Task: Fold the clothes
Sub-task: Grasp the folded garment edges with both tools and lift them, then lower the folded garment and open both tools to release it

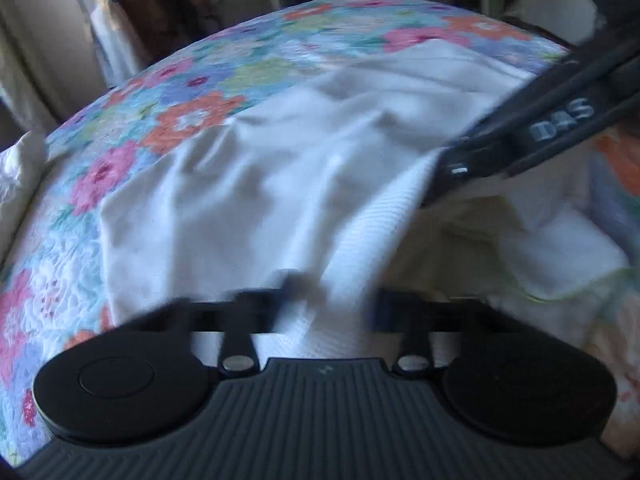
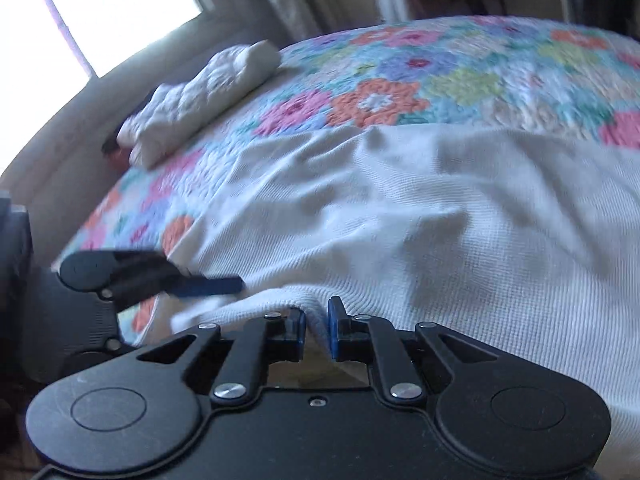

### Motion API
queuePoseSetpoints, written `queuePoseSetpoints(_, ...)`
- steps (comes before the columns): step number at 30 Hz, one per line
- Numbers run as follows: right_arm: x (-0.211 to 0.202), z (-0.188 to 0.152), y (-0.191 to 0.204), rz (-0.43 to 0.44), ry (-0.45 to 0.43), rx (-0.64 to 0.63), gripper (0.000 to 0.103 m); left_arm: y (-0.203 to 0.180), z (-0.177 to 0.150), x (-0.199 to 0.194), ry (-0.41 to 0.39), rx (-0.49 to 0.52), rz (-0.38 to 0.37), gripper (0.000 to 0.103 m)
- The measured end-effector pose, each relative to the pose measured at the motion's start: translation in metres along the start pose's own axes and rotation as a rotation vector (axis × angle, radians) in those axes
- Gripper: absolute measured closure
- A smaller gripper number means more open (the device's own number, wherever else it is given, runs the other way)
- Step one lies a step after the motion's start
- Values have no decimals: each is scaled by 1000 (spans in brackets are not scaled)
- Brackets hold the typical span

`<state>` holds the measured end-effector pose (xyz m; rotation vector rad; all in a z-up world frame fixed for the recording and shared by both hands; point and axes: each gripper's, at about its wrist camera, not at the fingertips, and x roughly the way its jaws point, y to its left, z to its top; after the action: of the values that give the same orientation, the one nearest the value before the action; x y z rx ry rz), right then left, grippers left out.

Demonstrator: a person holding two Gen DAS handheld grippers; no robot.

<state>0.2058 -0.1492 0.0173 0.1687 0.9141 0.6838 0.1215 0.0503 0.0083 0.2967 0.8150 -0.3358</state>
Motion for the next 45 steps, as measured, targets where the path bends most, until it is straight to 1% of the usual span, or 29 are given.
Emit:
queuePoseSetpoints(2,2,-2,-5,6,-6,41,90,20,3,-2,-5,-135,-70,87)
queuePoseSetpoints(3,3,-3,-7,10,-10,54,90,27,2,-3,-10,-185,-96,87)
queuePoseSetpoints(5,8,-3,-10,7,-14,66,85,38,0,-3,-13,-253,-126,87)
queuePoseSetpoints(7,13,-2,-9,-17,-17,46,77,44,-3,-1,-8,-300,-149,89)
queuePoseSetpoints(8,13,-3,-6,-32,-19,28,76,47,-3,1,-6,-315,-157,90)
queuePoseSetpoints(10,10,-6,4,-62,-32,-52,73,50,-4,3,-10,-331,-164,91)
queuePoseSetpoints(14,12,-28,43,-176,-38,-377,71,52,-5,0,-17,-341,-165,92)
queuePoseSetpoints(17,34,-47,70,-290,-24,-570,71,45,-6,-5,-16,-284,-160,95)
queuePoseSetpoints(18,39,-50,74,-321,-20,-586,73,42,-6,-7,-15,-261,-157,95)
queuePoseSetpoints(19,41,-51,75,-337,-24,-590,89,38,-6,-10,-19,-232,-152,95)
queuePoseSetpoints(20,39,-49,75,-344,-41,-585,97,33,-6,-15,-27,-198,-144,96)
queuePoseSetpoints(22,22,-39,73,-321,-97,-532,97,26,-6,-26,-50,-145,-134,96)
queuePoseSetpoints(24,-4,-28,69,-252,-142,-469,97,24,-5,-45,-100,-137,-150,96)
queuePoseSetpoints(25,-16,-24,70,-217,-153,-449,97,21,-4,-55,-124,-110,-137,95)
queuePoseSetpoints(27,-34,-21,72,-179,-148,-454,97,7,0,-68,-138,-4,-93,95)
queuePoseSetpoints(29,-40,-23,72,-172,-129,-462,96,-4,3,-74,-116,55,-92,95)
queuePoseSetpoints(31,-36,-25,62,-136,-69,-426,96,-12,3,-71,-69,82,-91,94)
queuePoseSetpoints(33,-23,-30,46,-90,-1,-362,95,-23,-3,-57,7,141,-82,89)
queuePoseSetpoints(34,-15,-33,37,-66,44,-326,90,-27,-7,-47,57,170,-79,84)
queuePoseSetpoints(35,-7,-38,29,-58,98,-292,89,-31,-13,-34,121,190,-65,76)
queuePoseSetpoints(36,-1,-41,23,-75,135,-263,88,-33,-18,-24,177,201,-39,72)
queuePoseSetpoints(37,1,-43,19,-95,146,-241,86,-34,-21,-15,221,207,-9,63)
queuePoseSetpoints(38,-3,-45,17,-97,143,-228,85,-34,-23,-11,245,206,5,61)
queuePoseSetpoints(39,-10,-45,16,-97,128,-215,78,-33,-23,-12,241,196,-7,61)
queuePoseSetpoints(40,-18,-44,15,-97,111,-201,67,-32,-22,-17,224,183,-34,59)
queuePoseSetpoints(41,-27,-43,12,-102,82,-178,60,-30,-21,-22,205,165,-74,57)
queuePoseSetpoints(42,-38,-42,9,-101,47,-147,50,-28,-20,-26,186,140,-123,55)
queuePoseSetpoints(43,-48,-42,3,-91,15,-107,47,-26,-19,-31,167,112,-175,54)
queuePoseSetpoints(45,-67,-44,-12,-89,-35,15,45,-25,-19,-40,126,69,-258,51)
